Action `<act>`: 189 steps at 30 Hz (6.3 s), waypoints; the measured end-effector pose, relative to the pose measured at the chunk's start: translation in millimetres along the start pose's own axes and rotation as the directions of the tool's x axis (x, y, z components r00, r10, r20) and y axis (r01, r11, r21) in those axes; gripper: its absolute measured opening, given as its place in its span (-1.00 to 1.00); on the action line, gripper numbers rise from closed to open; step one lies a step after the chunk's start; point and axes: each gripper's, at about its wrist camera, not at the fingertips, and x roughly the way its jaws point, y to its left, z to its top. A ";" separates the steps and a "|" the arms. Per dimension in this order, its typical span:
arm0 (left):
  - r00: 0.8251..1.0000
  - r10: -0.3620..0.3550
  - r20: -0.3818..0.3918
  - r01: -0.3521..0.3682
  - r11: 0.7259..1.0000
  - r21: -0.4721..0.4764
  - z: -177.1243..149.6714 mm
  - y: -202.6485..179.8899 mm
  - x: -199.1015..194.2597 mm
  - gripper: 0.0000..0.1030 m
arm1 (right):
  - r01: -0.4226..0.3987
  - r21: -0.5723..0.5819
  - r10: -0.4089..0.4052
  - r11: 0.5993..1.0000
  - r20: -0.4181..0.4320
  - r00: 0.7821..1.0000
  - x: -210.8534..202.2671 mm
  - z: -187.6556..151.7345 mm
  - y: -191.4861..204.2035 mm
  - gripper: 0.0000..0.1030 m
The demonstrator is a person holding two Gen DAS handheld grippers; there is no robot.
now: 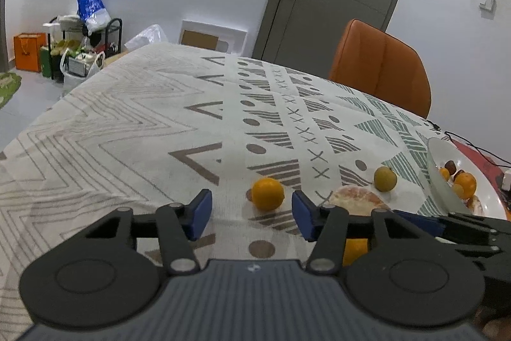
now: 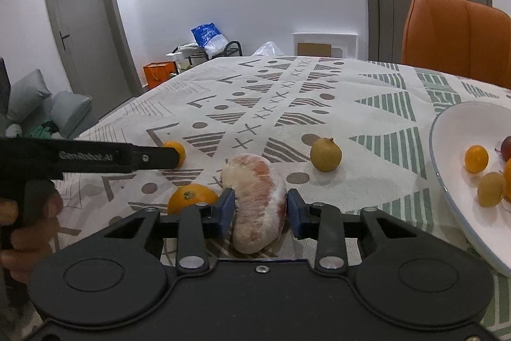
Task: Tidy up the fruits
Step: 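Grasp a mandarin with the left tool while the right tool grasps a pomelo piece, then carry the mandarin into the plate with the left tool while the right tool places the pomelo, then move both open tools back to the remaining fruits on the tablecloth, then grasp the orange with the left tool while the right tool grasps a small yellow-green fruit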
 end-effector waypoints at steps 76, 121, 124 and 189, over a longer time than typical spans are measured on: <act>0.964 -0.262 0.048 0.242 0.937 0.252 6.2 -204.0 -8.5 -0.63 | 0.242 0.370 -0.353 0.897 0.269 0.896 -144.2 -23.2 -169.0 -0.37; 0.988 -0.076 0.132 0.052 0.983 0.175 15.7 -126.6 -61.6 0.52 | 0.175 0.273 -0.241 0.946 0.227 0.944 -138.0 -21.2 -101.9 0.78; 0.990 -0.056 0.132 0.034 0.986 0.164 13.3 -116.5 -63.5 0.55 | 0.164 0.253 -0.222 0.953 0.223 0.949 -133.9 -18.0 -94.2 0.87; 0.998 0.039 0.045 -0.035 0.996 -0.085 -13.9 -2.1 -30.1 -0.29 | 0.109 -0.008 -0.108 0.994 0.049 0.993 4.3 35.5 -23.7 0.34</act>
